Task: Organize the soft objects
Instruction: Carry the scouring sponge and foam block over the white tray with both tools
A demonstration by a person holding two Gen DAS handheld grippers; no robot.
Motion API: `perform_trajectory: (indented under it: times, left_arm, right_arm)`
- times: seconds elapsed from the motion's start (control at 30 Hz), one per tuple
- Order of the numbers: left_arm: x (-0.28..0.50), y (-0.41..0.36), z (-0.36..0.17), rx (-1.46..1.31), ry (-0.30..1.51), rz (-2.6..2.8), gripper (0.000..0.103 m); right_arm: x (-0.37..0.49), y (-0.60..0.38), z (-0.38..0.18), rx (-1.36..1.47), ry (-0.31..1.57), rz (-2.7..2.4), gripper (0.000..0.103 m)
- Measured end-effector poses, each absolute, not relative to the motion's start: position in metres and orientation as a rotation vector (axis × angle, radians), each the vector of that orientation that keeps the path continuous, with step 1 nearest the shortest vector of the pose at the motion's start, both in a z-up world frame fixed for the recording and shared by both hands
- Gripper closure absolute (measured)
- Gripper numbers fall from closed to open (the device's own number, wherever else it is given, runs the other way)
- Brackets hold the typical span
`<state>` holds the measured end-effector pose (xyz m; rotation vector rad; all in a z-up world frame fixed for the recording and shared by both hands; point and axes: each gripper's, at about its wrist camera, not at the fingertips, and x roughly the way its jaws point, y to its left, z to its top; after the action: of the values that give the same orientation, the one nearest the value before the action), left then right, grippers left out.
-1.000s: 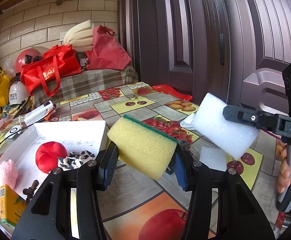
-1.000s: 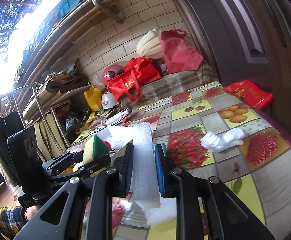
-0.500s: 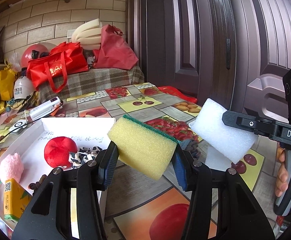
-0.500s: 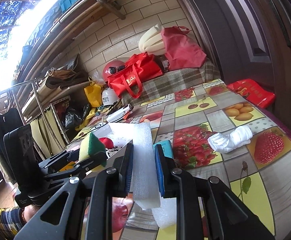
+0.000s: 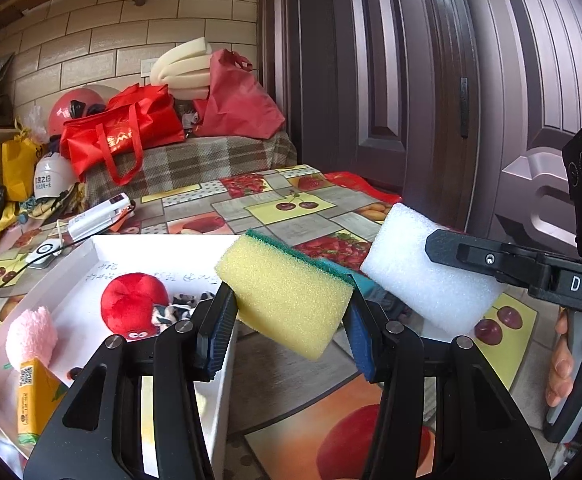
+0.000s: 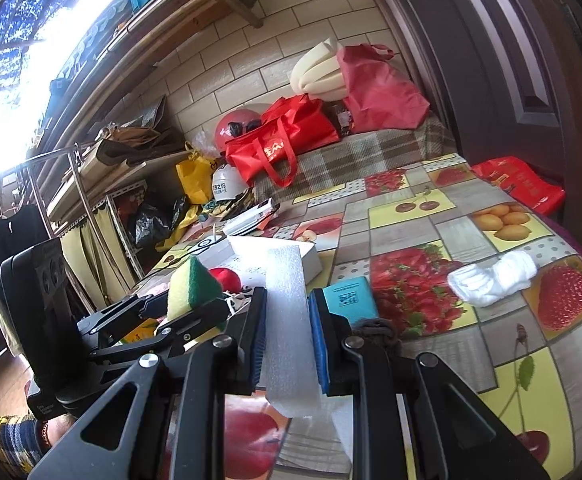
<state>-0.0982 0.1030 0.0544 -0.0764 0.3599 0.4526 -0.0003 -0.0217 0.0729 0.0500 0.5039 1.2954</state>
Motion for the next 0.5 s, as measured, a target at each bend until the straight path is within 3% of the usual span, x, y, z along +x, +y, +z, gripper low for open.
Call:
perform_trajectory:
  times: [0.5]
  left_arm:
    - [-0.114, 0.132, 0.052, -0.097, 0.371, 0.516, 0.053]
  right_arm:
    - [-0.007, 0.005, 0.068, 0.017, 0.544, 1.307, 0.083]
